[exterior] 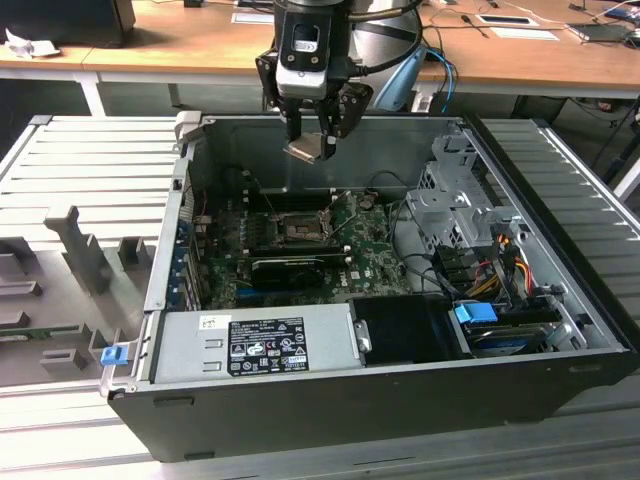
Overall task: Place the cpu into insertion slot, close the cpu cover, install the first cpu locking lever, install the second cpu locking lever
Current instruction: 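Place the cpu into insertion slot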
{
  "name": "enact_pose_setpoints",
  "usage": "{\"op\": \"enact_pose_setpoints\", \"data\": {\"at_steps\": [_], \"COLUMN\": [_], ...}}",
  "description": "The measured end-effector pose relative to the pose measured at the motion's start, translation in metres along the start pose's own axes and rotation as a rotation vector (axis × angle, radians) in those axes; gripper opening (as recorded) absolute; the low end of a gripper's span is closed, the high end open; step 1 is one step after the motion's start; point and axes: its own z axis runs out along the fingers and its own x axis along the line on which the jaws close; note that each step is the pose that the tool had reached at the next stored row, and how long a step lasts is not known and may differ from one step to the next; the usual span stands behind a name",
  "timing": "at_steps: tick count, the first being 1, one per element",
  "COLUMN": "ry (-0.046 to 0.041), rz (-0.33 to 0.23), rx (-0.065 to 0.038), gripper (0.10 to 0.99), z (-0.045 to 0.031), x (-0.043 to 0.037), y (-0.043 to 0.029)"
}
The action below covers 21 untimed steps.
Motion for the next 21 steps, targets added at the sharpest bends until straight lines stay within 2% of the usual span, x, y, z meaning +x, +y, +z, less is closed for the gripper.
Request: {"op": "enact_pose_setpoints", "data": {"at_steps": [2, 6, 9, 14, 17, 21], "ry": [-0.0057, -0.0113, -0.0184, -0.0218, -0.0260, -0.0291], "rz": [0.063, 0.125, 0.203, 0.241, 0.287, 0.321], "rx": [-0.001, -0.002, -0.004, -0.004, -0.005, -0.006], "gripper": [0.541, 0.541, 0.541, 0.541, 0.541, 0.541], "z": [0.0014, 0.0028, 0.0045, 0.0054, 0.0065, 0.0072], "x": [0.0000, -0.0001, 0.0000, 0.0000, 0.0000, 0.0001], "y": [-0.0001, -0.0002, -0.0003, -0.0004, -0.0005, -0.0004]}}
